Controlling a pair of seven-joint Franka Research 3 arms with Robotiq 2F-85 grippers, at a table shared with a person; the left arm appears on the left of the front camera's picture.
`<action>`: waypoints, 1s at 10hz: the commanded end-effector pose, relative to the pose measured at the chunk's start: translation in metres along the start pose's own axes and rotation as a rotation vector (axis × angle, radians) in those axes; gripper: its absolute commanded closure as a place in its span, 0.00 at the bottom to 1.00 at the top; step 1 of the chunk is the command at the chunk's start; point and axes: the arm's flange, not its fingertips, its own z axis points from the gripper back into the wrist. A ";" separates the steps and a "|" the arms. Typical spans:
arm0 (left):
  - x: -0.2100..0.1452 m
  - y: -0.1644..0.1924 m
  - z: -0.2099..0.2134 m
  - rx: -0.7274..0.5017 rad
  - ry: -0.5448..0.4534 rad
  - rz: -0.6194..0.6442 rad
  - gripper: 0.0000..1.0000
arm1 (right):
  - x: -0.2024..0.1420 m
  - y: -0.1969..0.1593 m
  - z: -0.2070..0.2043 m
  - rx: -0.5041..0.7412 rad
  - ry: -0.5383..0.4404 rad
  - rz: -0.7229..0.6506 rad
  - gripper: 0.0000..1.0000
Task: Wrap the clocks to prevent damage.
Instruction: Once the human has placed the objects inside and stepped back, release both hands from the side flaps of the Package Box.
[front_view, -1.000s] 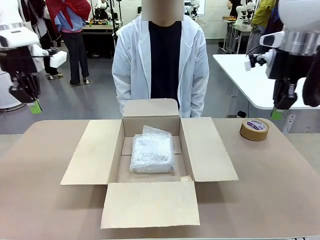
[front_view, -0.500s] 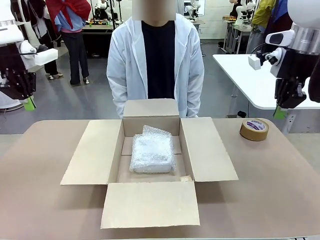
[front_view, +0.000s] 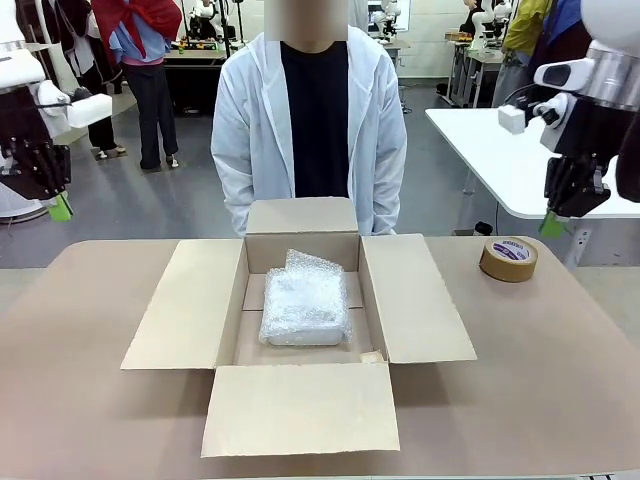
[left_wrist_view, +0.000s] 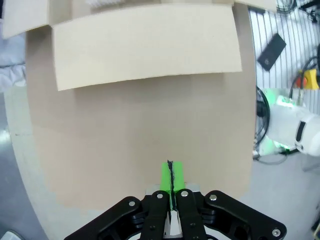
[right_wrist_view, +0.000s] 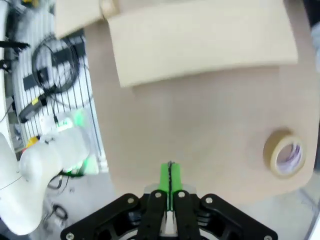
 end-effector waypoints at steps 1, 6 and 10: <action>-0.035 0.001 -0.008 0.078 -0.215 -0.025 1.00 | -0.037 -0.012 -0.011 0.039 -0.309 0.093 0.99; -0.096 -0.003 -0.057 0.029 -0.581 0.106 1.00 | -0.104 -0.021 -0.047 0.041 -0.609 0.101 0.99; -0.114 0.000 -0.082 -0.094 -0.612 0.103 1.00 | -0.115 -0.025 -0.073 0.075 -0.582 0.076 0.99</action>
